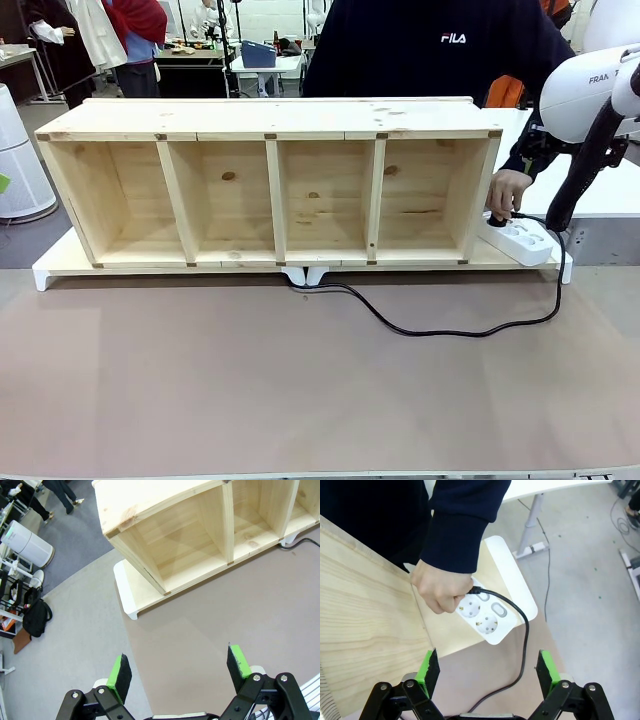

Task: Perform cable management.
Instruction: Release the Power Cable when the human grasps it.

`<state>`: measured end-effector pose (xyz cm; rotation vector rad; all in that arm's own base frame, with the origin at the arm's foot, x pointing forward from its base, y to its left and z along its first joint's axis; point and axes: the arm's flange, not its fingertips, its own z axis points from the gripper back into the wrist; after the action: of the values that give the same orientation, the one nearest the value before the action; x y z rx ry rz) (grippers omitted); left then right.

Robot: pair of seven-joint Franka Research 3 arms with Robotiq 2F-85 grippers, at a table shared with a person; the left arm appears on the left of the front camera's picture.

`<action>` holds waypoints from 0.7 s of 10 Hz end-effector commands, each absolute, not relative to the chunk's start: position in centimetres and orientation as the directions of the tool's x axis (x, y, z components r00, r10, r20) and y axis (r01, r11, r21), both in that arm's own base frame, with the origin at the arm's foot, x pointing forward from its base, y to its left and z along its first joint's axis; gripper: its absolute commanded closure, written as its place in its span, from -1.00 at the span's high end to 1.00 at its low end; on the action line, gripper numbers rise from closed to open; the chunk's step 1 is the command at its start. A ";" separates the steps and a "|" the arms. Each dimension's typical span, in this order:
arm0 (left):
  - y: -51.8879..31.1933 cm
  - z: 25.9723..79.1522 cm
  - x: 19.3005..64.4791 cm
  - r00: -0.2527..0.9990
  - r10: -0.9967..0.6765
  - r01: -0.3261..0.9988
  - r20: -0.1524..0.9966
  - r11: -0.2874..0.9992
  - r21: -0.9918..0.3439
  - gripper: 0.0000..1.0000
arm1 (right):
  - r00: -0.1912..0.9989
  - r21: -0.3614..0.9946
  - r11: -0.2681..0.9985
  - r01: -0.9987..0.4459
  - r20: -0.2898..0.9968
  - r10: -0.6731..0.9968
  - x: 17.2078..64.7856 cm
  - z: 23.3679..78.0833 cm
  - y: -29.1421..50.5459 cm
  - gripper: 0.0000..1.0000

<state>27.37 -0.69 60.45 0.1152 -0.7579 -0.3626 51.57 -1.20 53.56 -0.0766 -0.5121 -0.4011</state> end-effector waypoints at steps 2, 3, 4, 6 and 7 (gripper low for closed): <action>-0.7 60.5 27.4 0.668 -0.355 0.274 0.653 0.934 0.228 1.00 | 0.795 0.029 0.917 0.398 0.487 -0.360 51.5 53.5 -1.2 1.00; -0.7 60.5 27.4 0.668 -0.355 0.274 0.653 0.934 0.228 1.00 | 0.795 0.029 0.917 0.398 0.487 -0.360 51.5 53.5 -1.2 1.00; -0.7 60.5 27.4 0.668 -0.355 0.274 0.653 0.934 0.228 1.00 | 0.795 0.029 0.917 0.398 0.487 -0.360 51.5 53.5 -1.2 1.00; -0.7 60.5 27.4 0.668 -0.355 0.274 0.653 0.934 0.228 1.00 | 0.795 0.029 0.917 0.398 0.487 -0.360 51.5 53.5 -1.2 1.00; -0.7 60.5 27.4 0.668 -0.355 0.274 0.653 0.934 0.228 1.00 | 0.795 0.029 0.917 0.398 0.487 -0.360 51.5 53.5 -1.2 1.00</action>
<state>27.37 -0.69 60.45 0.1152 -0.7579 -0.3626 51.57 -1.20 53.56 -0.0767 -0.5121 -0.4011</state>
